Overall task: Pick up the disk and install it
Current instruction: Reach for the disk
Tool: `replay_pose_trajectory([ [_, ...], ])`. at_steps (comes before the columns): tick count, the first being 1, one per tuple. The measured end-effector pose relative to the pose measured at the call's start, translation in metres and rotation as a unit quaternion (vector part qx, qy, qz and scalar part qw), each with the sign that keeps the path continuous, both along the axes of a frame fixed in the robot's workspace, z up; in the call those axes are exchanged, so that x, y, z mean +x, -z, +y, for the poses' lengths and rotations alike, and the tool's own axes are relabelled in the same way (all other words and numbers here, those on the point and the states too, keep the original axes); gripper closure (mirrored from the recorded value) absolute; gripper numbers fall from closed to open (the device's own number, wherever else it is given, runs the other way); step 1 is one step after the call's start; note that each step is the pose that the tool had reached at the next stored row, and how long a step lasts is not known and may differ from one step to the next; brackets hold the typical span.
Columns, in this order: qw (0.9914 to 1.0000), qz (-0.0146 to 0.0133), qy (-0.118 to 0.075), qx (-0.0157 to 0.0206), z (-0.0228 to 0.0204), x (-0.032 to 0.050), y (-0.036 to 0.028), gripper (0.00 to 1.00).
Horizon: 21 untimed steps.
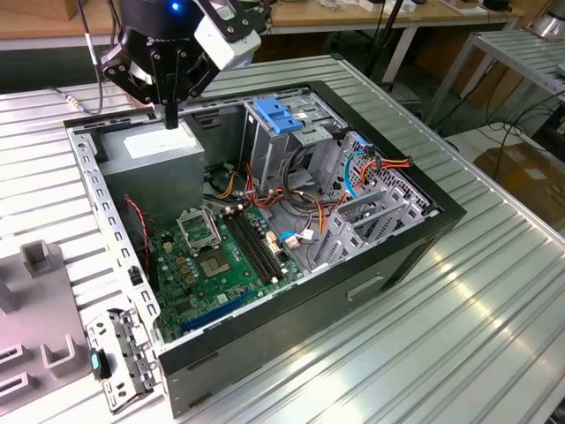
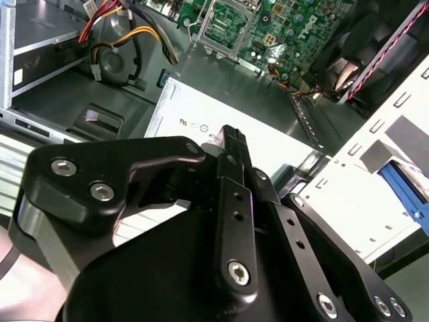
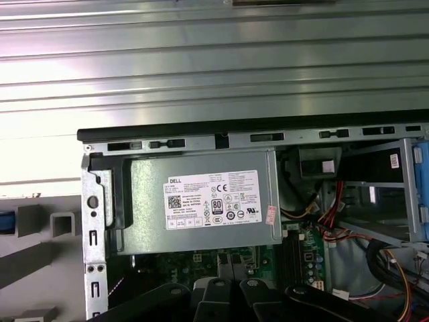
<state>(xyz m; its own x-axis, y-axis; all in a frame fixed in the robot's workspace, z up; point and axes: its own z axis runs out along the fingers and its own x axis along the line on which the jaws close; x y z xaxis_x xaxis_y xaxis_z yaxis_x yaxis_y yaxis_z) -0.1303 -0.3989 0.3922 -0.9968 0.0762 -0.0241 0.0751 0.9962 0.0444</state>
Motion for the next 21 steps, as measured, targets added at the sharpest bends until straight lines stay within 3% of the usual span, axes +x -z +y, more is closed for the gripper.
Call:
replay_pose_trajectory([
  [21,1.0,0.0003,0.0,0.0,0.0,-0.0072,0.0011,0.89],
])
